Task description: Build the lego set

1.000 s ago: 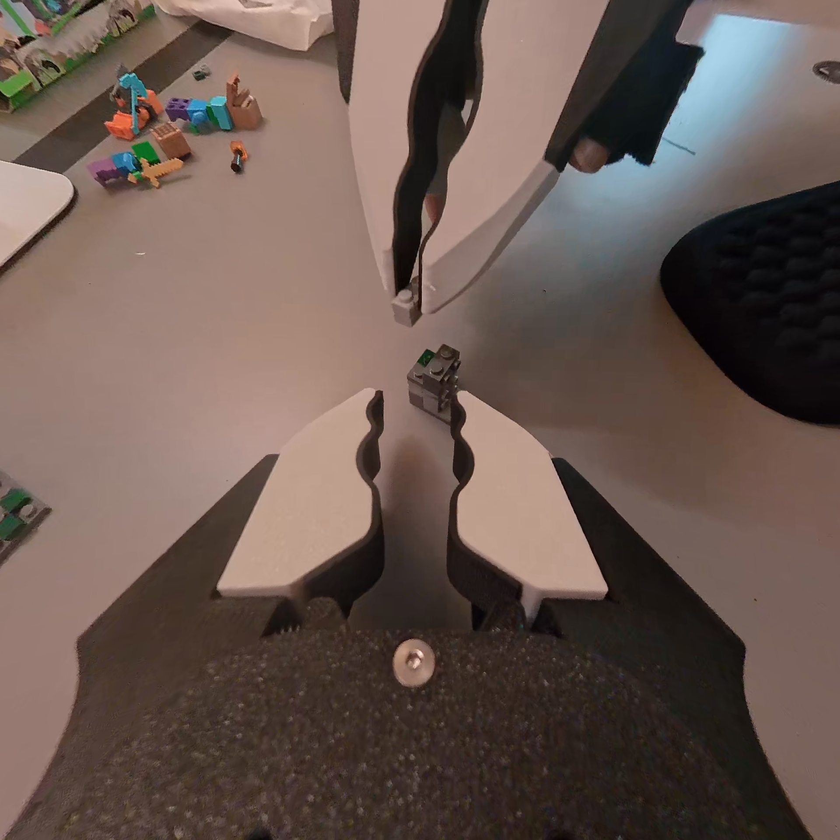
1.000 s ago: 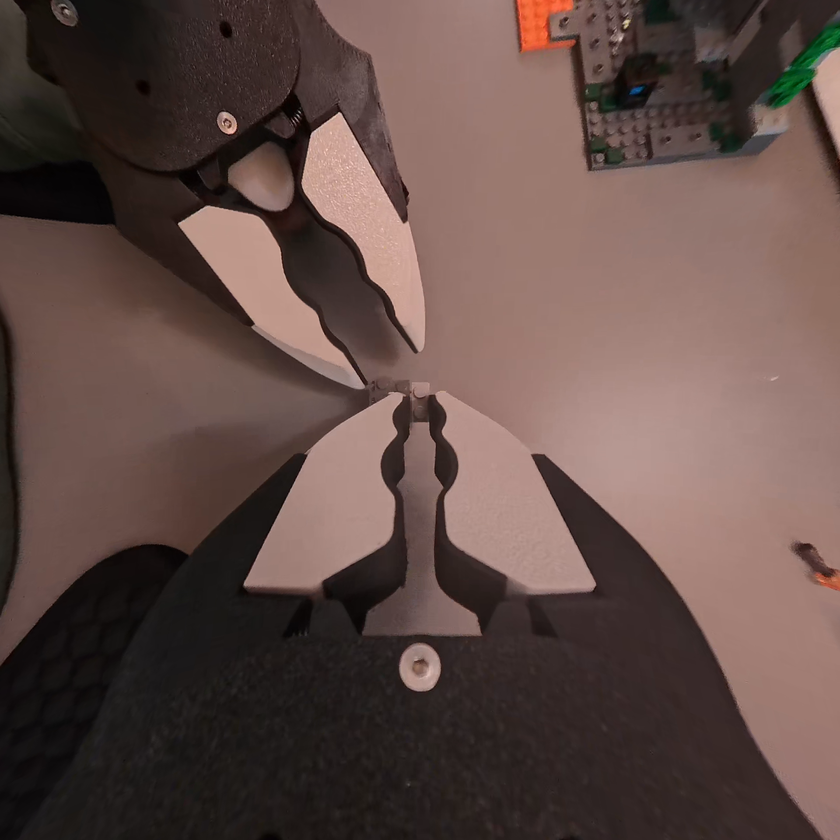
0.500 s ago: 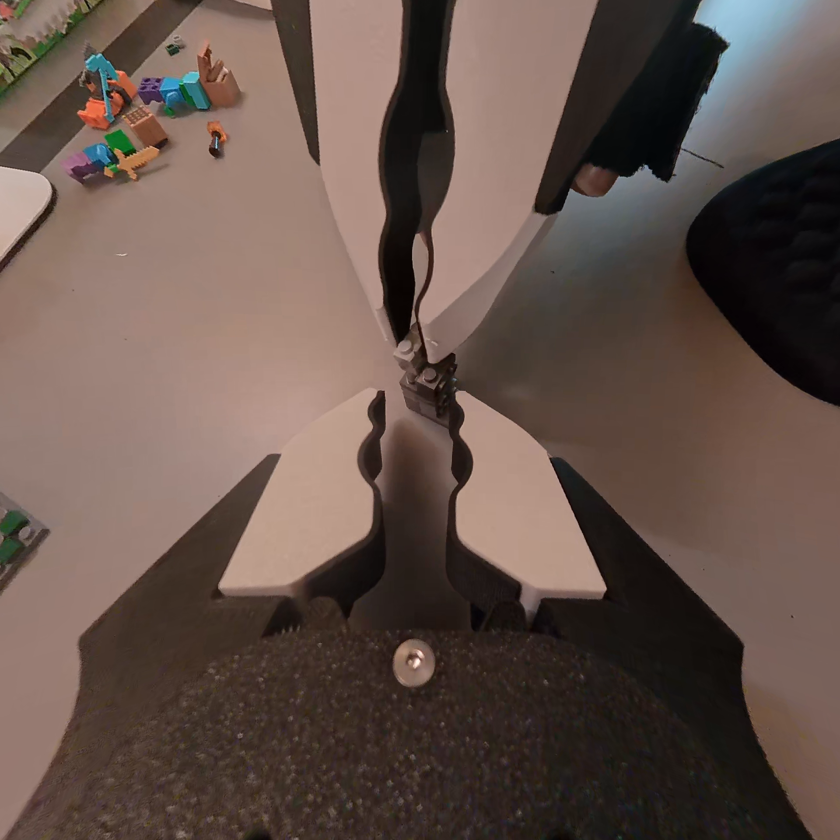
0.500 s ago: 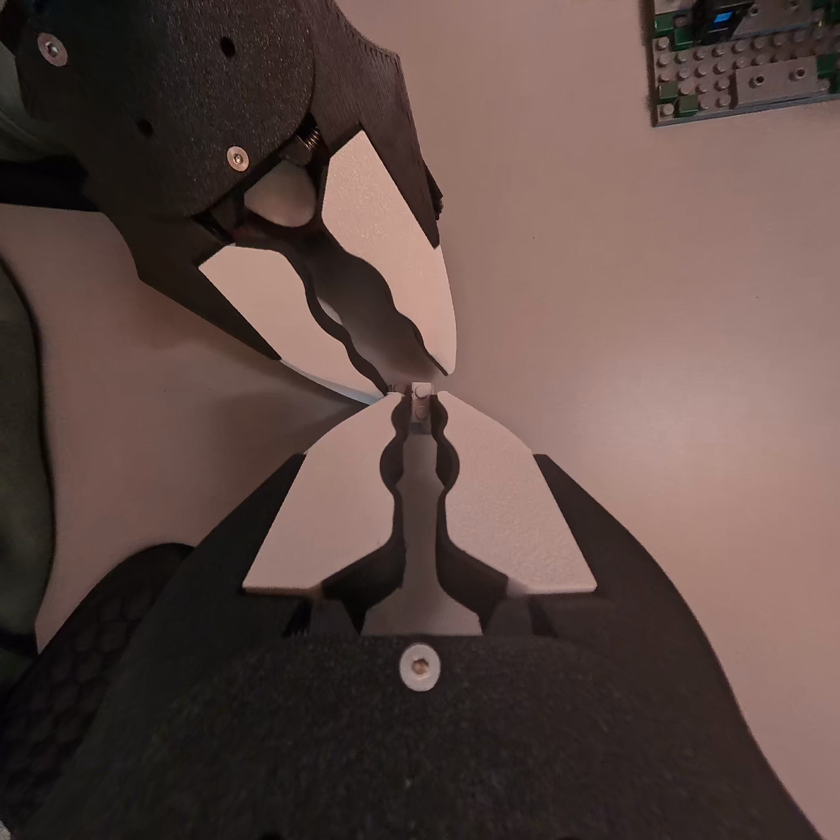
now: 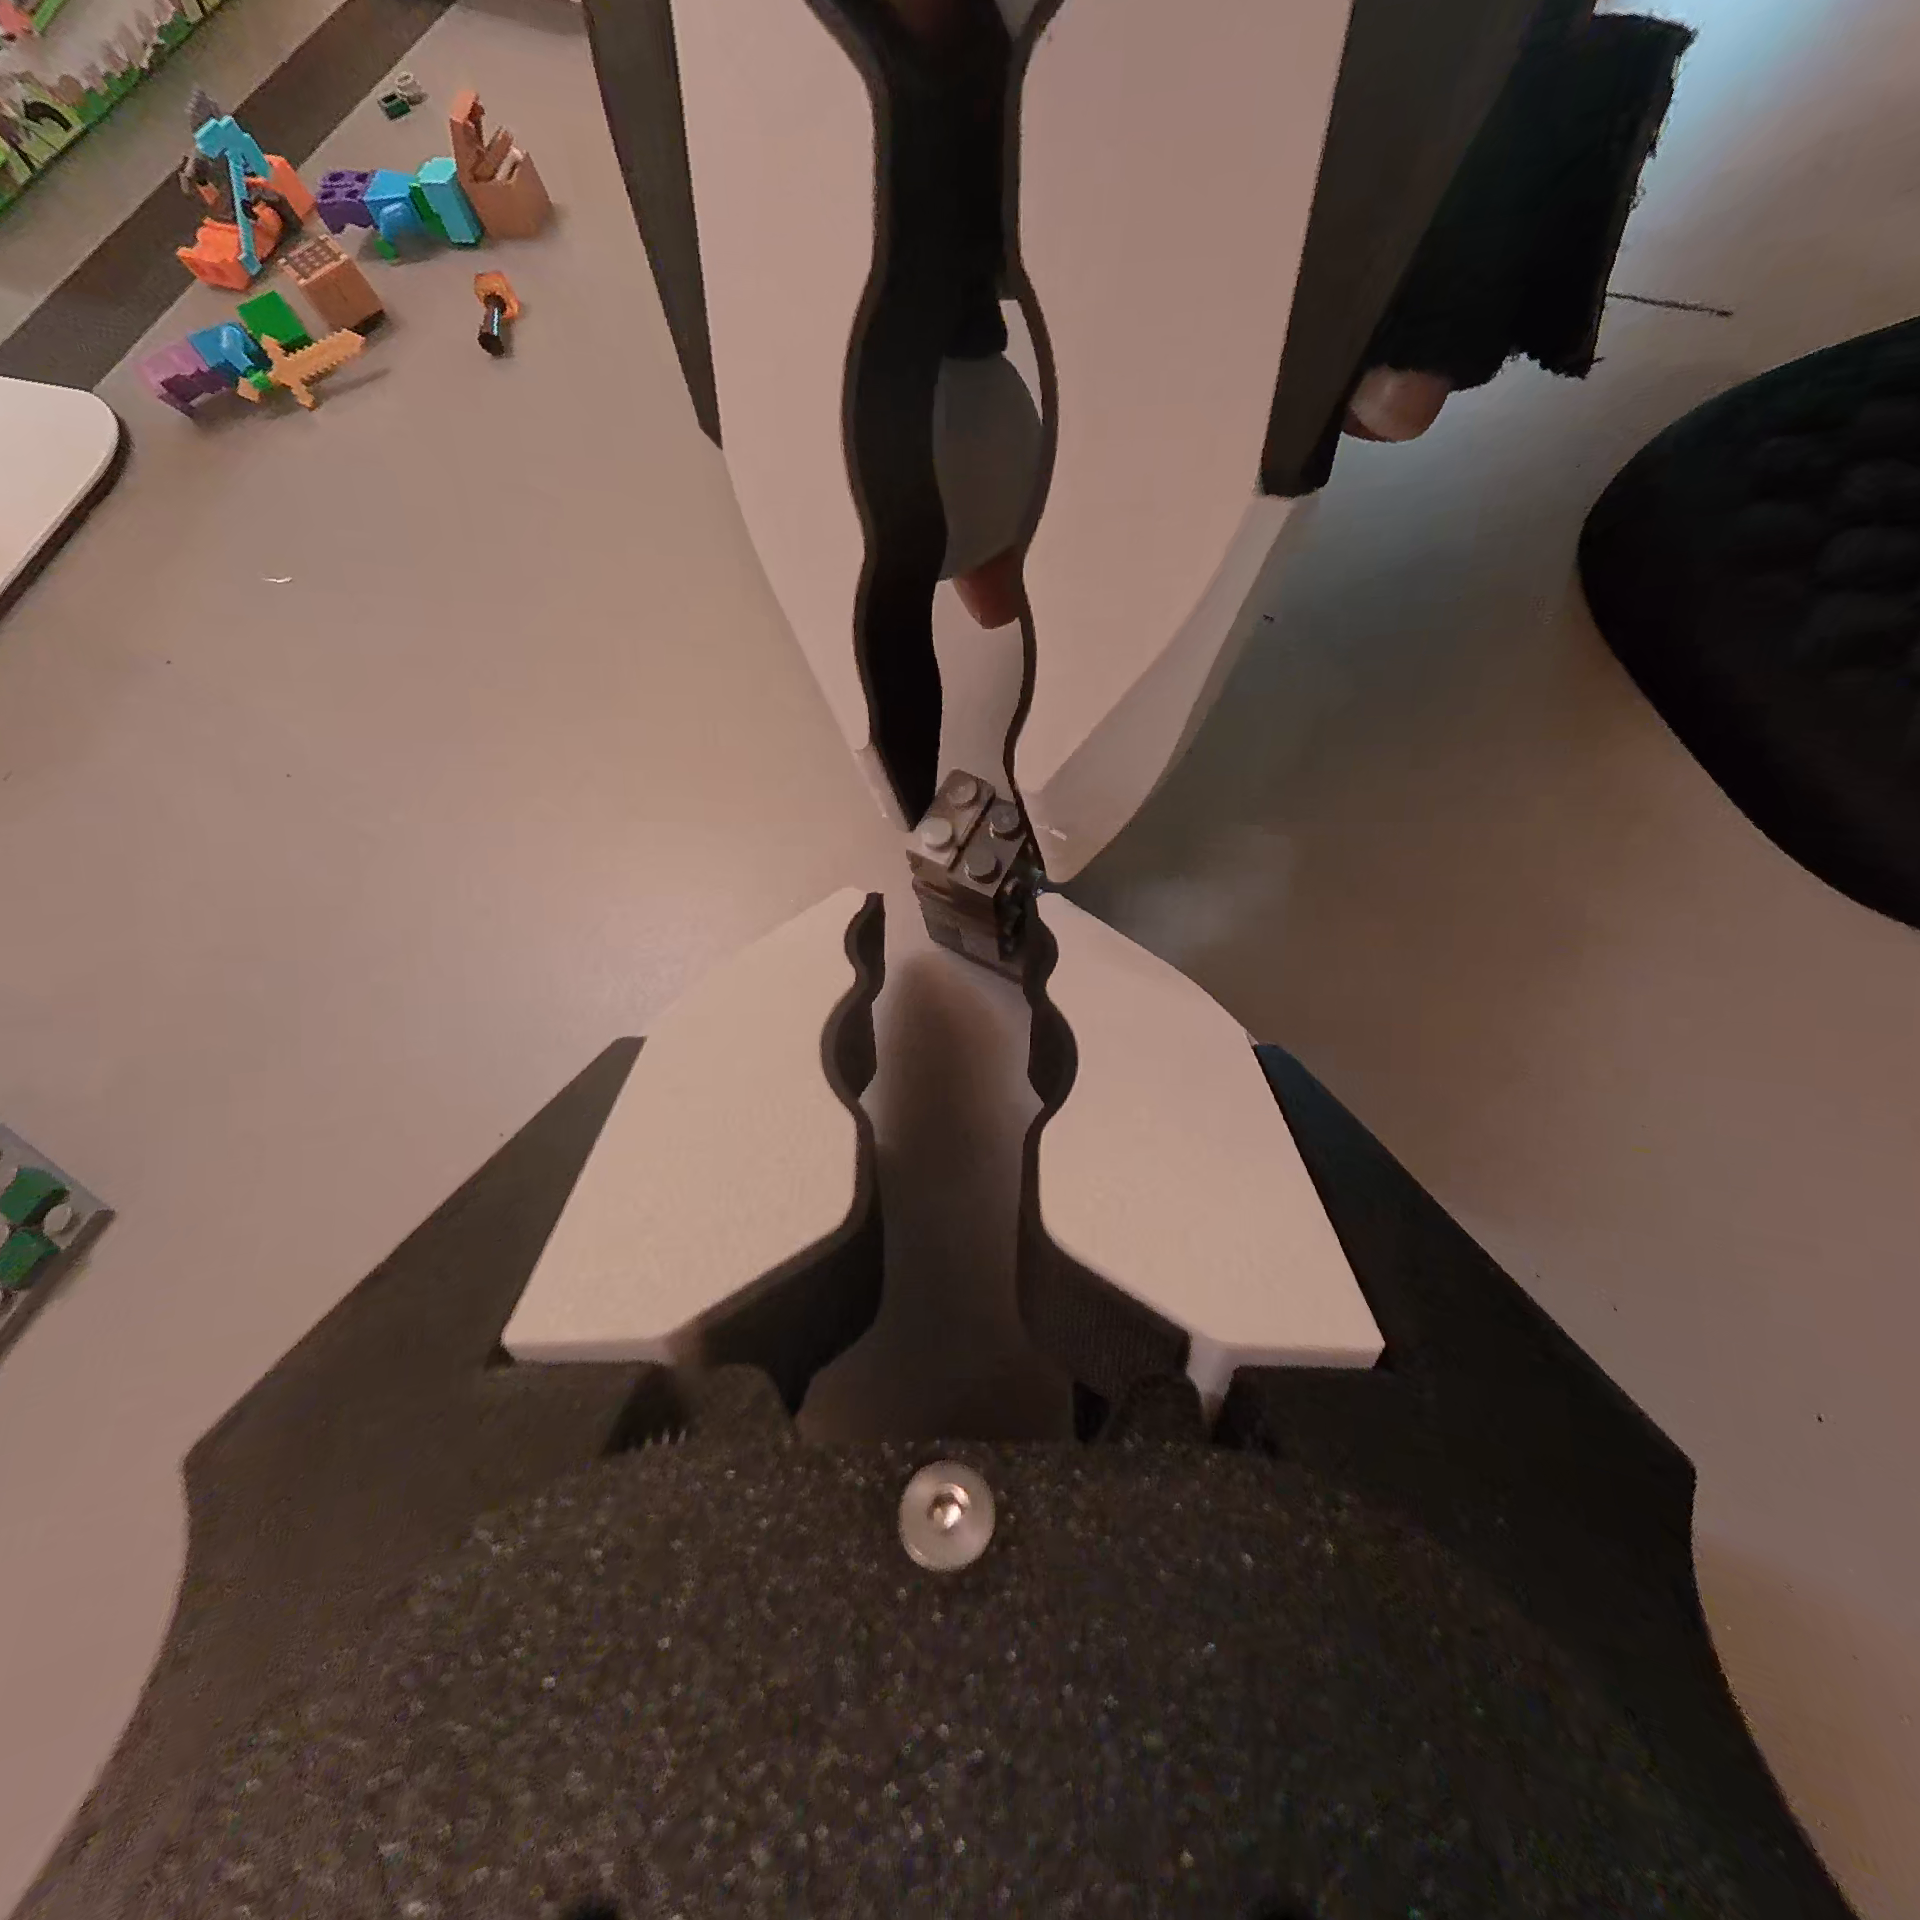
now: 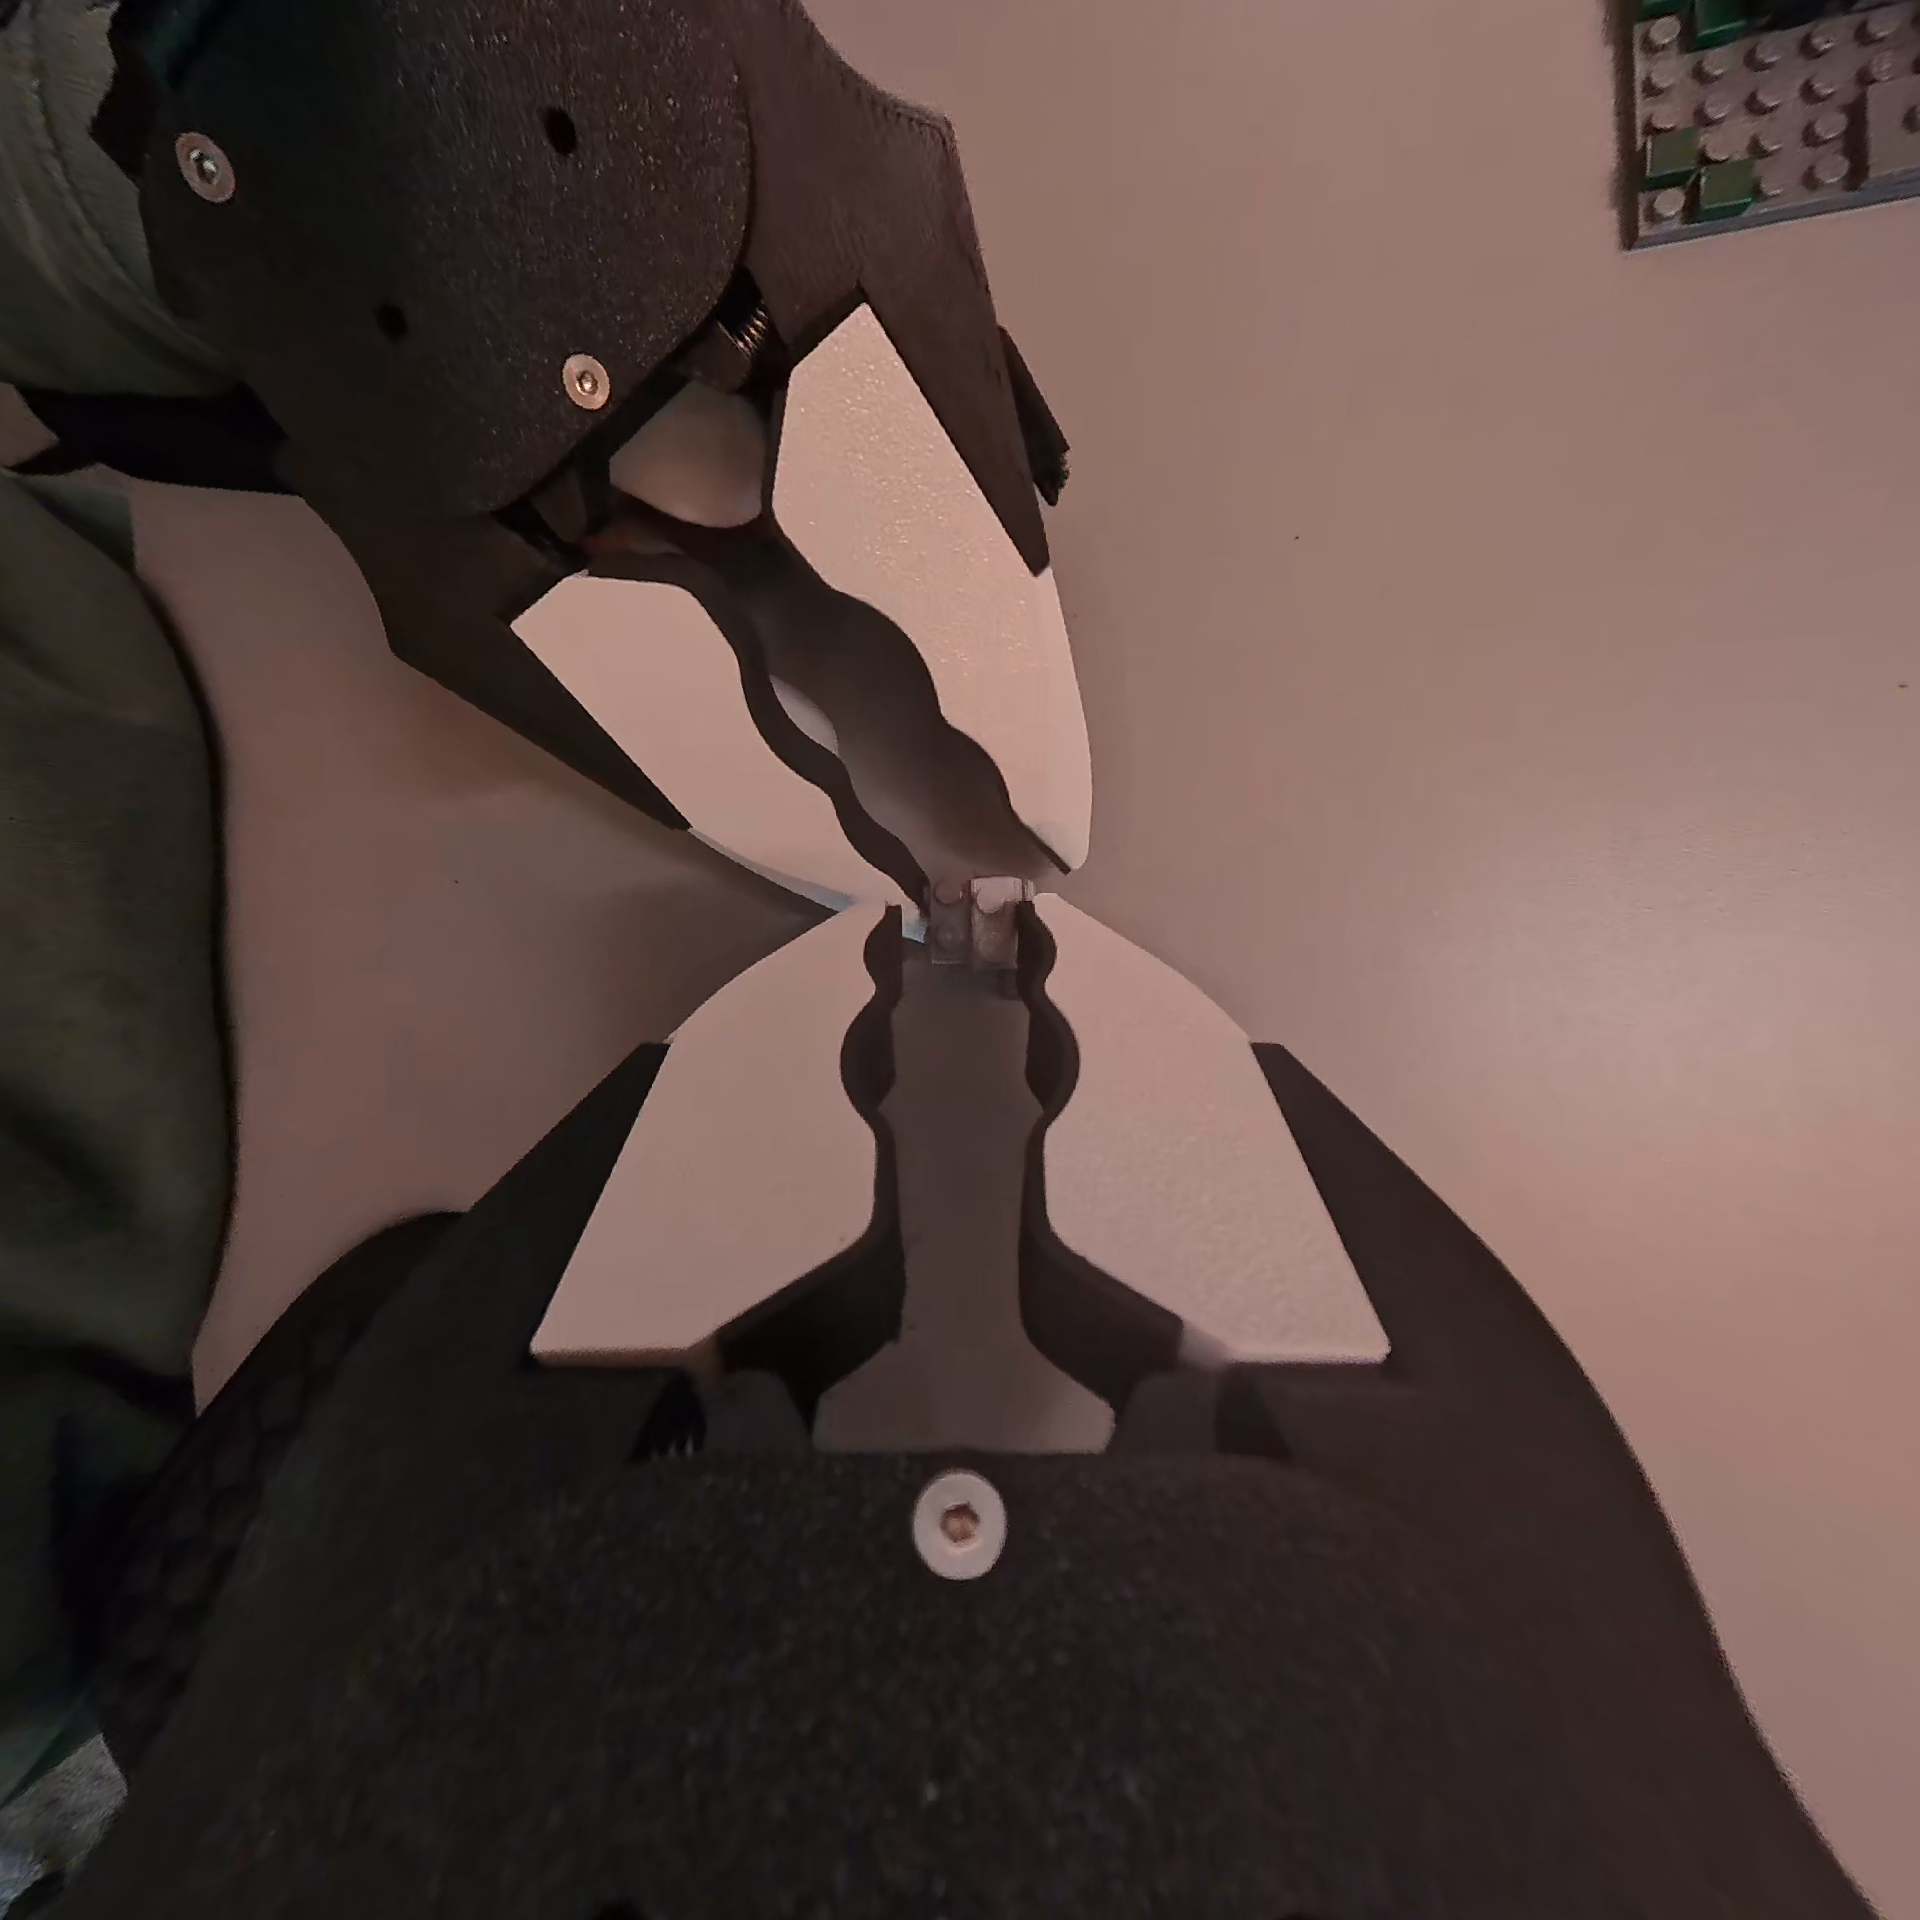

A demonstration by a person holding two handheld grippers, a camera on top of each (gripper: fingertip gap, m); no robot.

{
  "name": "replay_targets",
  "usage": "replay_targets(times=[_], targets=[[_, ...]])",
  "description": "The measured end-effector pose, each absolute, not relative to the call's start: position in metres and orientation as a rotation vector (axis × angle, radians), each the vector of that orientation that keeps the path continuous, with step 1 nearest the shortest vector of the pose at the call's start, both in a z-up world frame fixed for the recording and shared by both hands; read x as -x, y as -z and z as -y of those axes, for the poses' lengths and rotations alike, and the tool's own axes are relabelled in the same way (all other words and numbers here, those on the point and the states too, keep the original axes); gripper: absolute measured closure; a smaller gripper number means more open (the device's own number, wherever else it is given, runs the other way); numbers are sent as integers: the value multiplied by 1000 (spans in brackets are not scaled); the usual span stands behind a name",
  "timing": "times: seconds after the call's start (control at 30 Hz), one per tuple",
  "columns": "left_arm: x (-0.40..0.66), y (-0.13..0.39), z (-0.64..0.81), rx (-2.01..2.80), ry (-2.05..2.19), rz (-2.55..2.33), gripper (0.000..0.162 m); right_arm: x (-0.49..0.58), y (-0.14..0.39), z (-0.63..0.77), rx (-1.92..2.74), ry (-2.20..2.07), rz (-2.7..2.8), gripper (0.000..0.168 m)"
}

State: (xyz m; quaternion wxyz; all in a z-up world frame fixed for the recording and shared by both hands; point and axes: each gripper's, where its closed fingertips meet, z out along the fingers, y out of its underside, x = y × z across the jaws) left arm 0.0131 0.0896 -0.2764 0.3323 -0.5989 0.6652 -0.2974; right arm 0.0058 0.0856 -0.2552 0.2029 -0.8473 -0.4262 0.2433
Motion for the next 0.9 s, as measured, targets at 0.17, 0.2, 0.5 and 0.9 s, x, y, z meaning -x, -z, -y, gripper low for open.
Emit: replay_targets(times=[0.17, 0.2, 0.5, 0.9], targets=[[-13, 276, -89, 1565, 780, -1738, 138, -4, 255, -85, 2368, -684, 1212, 145], [-13, 276, -89, 1564, 780, -1738, 138, -4, 255, -85, 2369, -690, 1214, 144], [-14, 277, -89, 1565, 790, -1745, 138, -5, 251, -83, 2363, -825, 1172, 140], [-16, 278, -86, 1572, 818, -1766, 140, -4, 255, -82, 2320, -787, 1257, 139]])
